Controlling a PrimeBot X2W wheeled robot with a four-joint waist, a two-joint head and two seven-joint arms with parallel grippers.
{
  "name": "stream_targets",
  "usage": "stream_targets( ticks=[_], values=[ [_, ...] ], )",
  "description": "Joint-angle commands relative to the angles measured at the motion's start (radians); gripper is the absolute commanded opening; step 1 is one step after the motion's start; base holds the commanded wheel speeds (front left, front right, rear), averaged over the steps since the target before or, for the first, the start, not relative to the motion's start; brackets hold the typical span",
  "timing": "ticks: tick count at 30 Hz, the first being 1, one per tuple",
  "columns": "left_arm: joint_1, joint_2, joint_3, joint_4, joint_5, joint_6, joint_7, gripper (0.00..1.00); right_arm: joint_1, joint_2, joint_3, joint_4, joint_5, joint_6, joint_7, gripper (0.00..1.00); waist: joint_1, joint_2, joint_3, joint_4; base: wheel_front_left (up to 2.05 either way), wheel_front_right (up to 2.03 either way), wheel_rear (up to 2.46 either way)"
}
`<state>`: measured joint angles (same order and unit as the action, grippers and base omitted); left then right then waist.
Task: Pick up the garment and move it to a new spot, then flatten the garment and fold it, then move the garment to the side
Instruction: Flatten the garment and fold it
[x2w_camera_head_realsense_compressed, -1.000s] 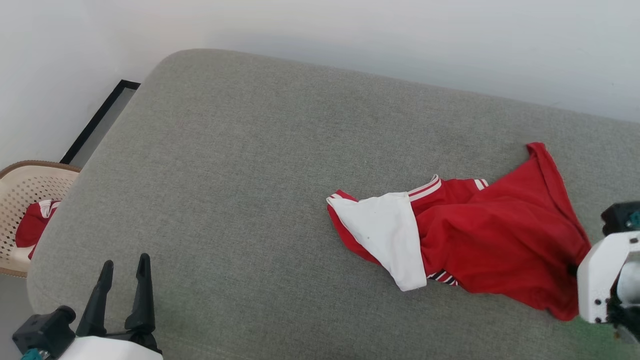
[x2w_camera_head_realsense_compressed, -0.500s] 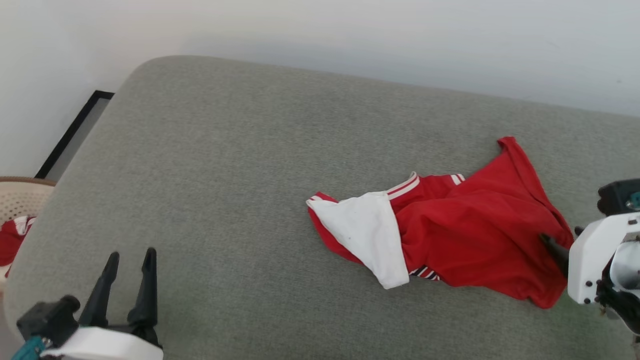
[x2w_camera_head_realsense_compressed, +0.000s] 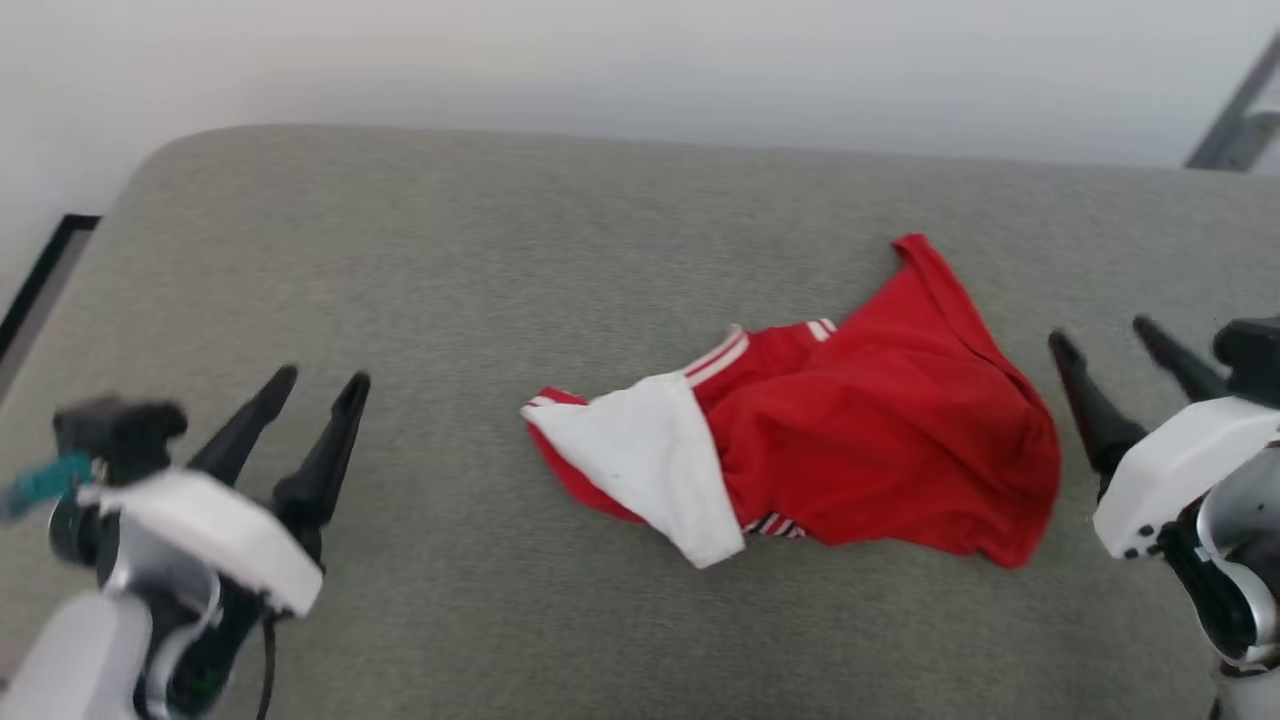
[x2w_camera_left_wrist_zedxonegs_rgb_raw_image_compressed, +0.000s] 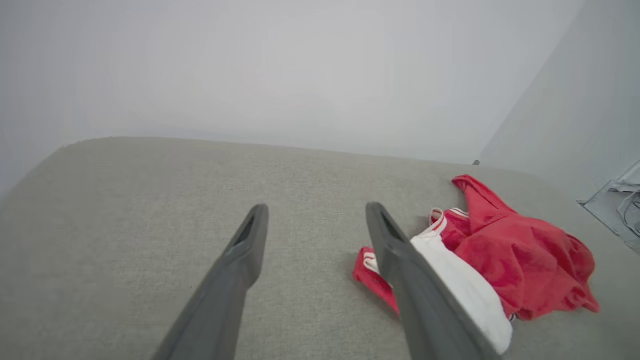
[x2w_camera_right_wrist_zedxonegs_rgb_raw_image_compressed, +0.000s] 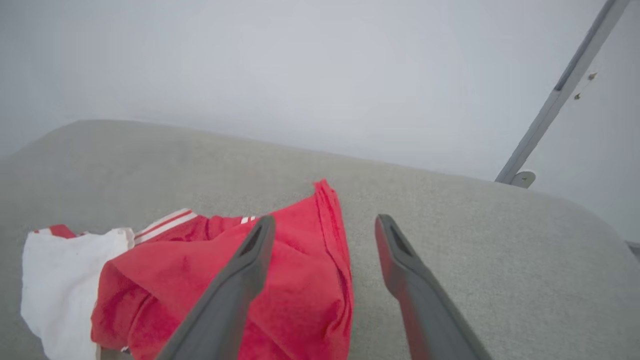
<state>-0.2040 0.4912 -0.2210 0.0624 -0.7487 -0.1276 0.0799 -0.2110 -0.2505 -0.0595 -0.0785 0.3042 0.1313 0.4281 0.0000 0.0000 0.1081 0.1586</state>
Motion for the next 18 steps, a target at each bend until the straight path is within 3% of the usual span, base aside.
stream_targets(
  ticks=[1,9,18],
  values=[
    [-0.023,0.001,-0.009,-0.002,-0.015,-0.003,0.023,1.00,-0.002,0.007,-0.010,-0.004,-0.013,-0.001,-0.026,1.00,0.0000,0.0000,0.012,-0.028,0.00,0.00,0.00],
    [-0.200,0.041,-0.087,0.045,-0.111,0.015,0.350,1.00,0.005,0.114,-0.012,0.003,-0.120,-0.001,-0.307,1.00,0.0000,0.0000,0.036,-0.131,0.00,0.00,0.00],
    [-0.328,0.054,-0.179,0.172,-0.138,0.127,0.687,1.00,0.022,0.171,0.020,0.036,-0.169,-0.001,-0.423,1.00,0.0000,0.0000,0.045,-0.229,0.00,0.00,0.00]
  ],
)
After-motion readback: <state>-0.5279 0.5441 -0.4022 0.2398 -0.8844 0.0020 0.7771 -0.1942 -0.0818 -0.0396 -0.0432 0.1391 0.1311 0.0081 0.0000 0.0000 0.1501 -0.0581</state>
